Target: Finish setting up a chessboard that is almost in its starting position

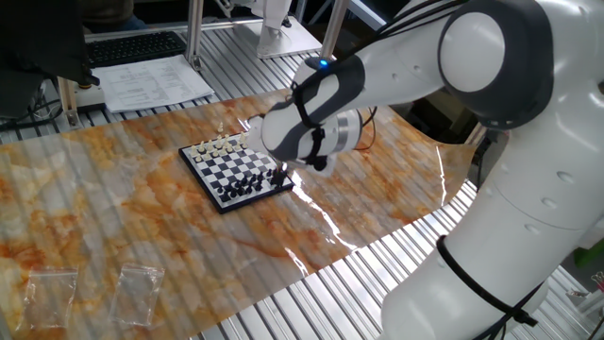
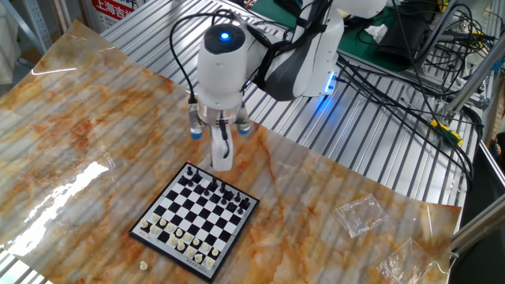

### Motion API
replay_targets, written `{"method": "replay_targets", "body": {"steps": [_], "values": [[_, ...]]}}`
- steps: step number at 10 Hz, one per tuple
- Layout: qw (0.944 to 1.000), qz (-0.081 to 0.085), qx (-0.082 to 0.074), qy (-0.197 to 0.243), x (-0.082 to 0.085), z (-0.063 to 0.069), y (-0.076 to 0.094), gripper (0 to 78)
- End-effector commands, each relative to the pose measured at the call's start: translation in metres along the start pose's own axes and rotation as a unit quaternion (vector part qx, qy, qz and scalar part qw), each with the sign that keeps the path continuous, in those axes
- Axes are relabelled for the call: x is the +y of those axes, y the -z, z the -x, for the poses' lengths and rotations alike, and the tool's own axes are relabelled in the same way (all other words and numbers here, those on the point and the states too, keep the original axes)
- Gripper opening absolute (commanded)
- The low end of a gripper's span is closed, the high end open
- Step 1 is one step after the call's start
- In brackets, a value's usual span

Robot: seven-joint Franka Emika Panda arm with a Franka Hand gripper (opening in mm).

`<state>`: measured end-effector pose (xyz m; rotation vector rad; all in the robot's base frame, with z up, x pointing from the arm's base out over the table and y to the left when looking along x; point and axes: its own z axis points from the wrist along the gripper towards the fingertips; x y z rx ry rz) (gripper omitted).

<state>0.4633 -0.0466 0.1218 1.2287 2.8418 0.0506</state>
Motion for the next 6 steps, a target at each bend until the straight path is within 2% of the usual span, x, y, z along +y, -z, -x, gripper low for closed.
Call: {"method": "replay_targets", "body": {"steps": [1, 6], "values": [[0.9986, 0.005, 0.004, -0.052, 0.0124, 0.0128, 0.0064, 1.4], [0.9968, 0.007, 0.002, -0.08, 0.0186, 0.0176, -0.0017, 1.4]]}}
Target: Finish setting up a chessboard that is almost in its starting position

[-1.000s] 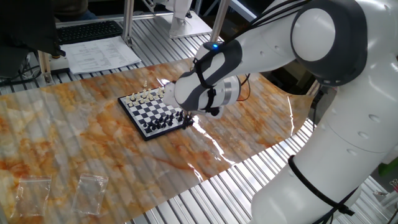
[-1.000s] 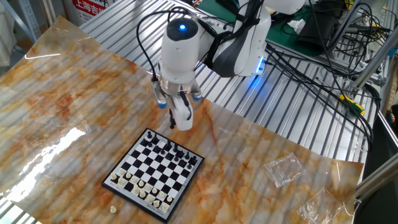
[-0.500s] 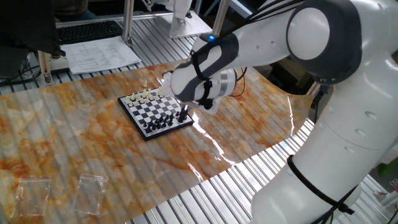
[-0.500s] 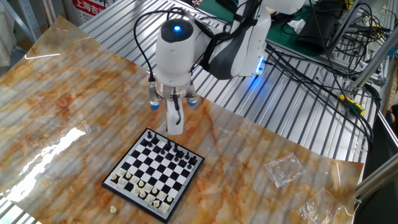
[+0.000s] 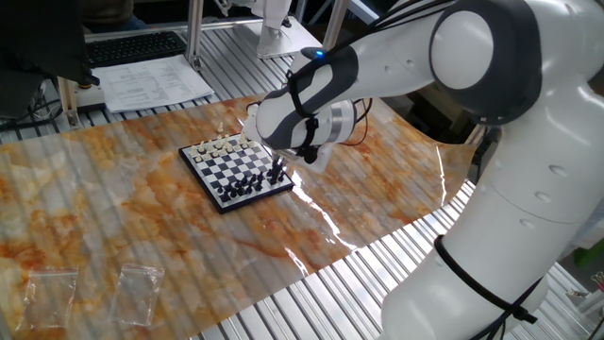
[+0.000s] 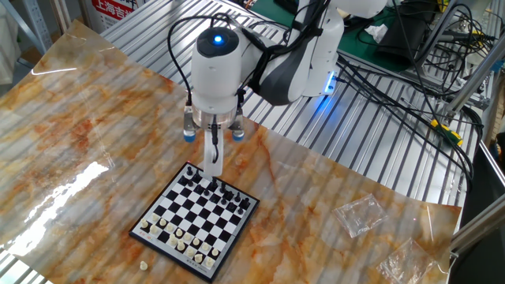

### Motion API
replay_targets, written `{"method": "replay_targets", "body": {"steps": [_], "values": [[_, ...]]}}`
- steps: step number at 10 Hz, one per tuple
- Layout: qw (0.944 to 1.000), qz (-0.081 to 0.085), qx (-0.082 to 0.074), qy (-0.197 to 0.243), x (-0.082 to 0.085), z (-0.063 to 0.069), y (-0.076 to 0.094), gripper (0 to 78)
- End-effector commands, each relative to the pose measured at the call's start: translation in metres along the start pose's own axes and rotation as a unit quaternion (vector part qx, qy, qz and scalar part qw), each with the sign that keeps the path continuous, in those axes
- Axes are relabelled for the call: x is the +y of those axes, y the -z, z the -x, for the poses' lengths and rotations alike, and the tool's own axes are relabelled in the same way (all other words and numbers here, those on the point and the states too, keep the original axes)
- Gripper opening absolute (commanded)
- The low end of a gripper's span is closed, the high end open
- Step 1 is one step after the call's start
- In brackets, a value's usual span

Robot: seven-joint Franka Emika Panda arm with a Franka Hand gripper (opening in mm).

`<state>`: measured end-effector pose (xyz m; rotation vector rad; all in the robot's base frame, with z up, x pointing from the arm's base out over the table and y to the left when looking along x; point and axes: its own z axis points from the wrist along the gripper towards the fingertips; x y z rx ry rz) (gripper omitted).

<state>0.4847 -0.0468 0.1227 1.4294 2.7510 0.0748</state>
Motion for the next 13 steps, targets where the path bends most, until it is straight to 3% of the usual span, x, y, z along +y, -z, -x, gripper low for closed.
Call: {"method": "replay_targets", "body": {"steps": [1, 13], "values": [[0.9999, 0.002, -0.001, -0.015, 0.005, 0.004, -0.002, 1.4], [0.9974, 0.003, -0.003, -0.072, 0.016, 0.011, -0.016, 1.4]]}}
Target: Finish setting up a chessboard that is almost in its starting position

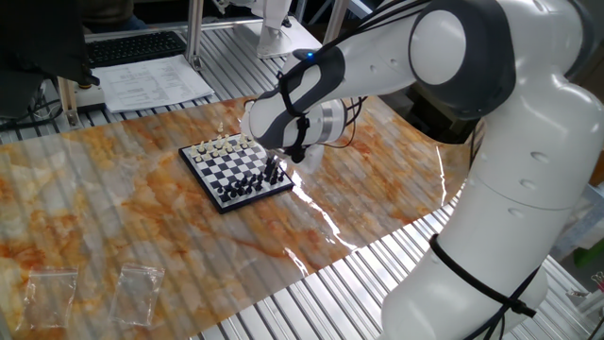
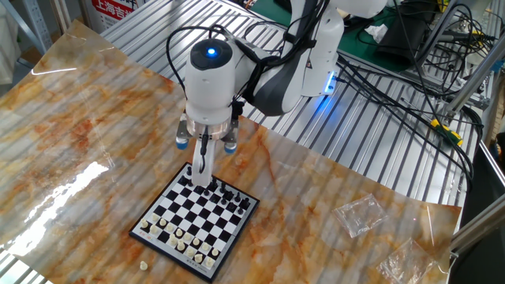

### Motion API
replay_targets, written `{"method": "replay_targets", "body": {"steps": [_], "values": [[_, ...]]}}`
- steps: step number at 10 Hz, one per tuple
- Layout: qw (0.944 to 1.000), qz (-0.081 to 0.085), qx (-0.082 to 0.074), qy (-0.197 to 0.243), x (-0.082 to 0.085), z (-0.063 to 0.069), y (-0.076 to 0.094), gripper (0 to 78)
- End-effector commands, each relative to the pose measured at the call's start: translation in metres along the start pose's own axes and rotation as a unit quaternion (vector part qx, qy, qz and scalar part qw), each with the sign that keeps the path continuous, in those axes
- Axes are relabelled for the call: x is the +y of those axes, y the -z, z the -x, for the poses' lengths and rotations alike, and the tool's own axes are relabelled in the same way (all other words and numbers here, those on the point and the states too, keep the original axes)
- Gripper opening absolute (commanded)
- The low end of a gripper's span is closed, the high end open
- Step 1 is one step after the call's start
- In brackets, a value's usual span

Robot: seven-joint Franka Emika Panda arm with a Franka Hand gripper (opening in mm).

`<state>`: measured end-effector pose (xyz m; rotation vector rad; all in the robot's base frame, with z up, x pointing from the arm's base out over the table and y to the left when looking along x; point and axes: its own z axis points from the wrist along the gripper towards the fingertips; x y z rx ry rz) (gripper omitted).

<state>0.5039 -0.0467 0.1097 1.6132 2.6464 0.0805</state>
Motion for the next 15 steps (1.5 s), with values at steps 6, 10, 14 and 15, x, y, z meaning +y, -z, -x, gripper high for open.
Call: {"method": "replay_targets", "body": {"steps": [6, 10, 14, 15], "values": [[0.9999, 0.003, -0.002, -0.01, 0.0011, 0.0002, -0.0098, 1.4], [0.9999, 0.006, -0.002, -0.01, 0.0004, -0.0005, -0.014, 1.4], [0.9999, 0.008, -0.006, -0.012, 0.0004, -0.0005, -0.0142, 1.4], [0.9999, 0.007, -0.007, -0.012, 0.0004, -0.0005, -0.0142, 1.4]]}}
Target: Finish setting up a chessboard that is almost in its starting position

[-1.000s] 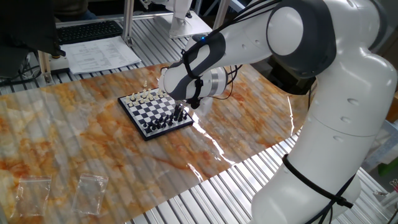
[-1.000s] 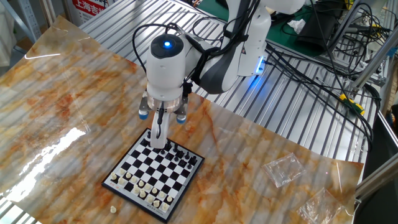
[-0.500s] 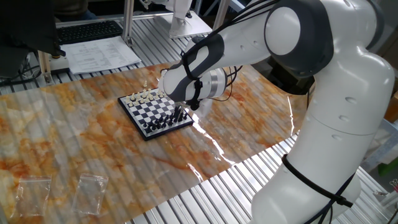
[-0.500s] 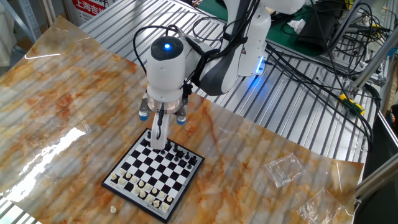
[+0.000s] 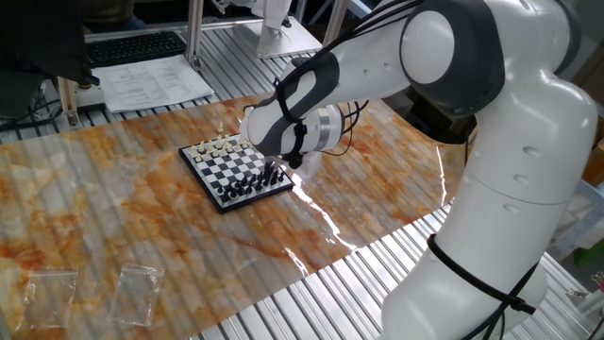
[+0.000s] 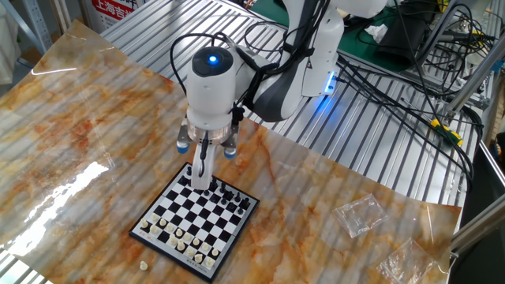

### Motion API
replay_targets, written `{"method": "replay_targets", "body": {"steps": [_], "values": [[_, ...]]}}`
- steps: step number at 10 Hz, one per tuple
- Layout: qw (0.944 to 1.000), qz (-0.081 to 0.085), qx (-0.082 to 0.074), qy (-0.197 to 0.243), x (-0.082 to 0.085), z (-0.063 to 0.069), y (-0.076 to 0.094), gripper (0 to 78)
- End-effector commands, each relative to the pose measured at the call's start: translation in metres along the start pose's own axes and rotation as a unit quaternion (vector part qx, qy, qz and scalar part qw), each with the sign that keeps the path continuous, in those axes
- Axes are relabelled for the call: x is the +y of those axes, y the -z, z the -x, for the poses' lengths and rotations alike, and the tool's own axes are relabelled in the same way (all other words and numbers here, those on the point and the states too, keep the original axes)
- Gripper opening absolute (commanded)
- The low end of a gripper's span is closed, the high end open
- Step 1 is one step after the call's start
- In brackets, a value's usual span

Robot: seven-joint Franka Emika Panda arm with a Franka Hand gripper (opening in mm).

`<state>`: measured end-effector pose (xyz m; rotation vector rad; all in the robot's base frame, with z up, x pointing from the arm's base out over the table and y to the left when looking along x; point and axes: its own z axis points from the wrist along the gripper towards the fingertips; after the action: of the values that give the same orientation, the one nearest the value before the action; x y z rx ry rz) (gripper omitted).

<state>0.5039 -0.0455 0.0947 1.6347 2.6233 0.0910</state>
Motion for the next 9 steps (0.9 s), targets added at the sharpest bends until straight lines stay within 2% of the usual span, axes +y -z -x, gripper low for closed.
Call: {"method": "replay_targets", "body": {"steps": [1, 4, 9], "values": [[0.9999, -0.001, -0.01, -0.006, 0.0009, 0.0006, 0.0008, 1.4], [0.9997, -0.005, -0.02, -0.016, 0.0009, 0.0006, 0.0007, 1.4], [0.9995, -0.004, -0.018, -0.025, 0.0009, 0.0006, 0.0007, 1.4]]}}
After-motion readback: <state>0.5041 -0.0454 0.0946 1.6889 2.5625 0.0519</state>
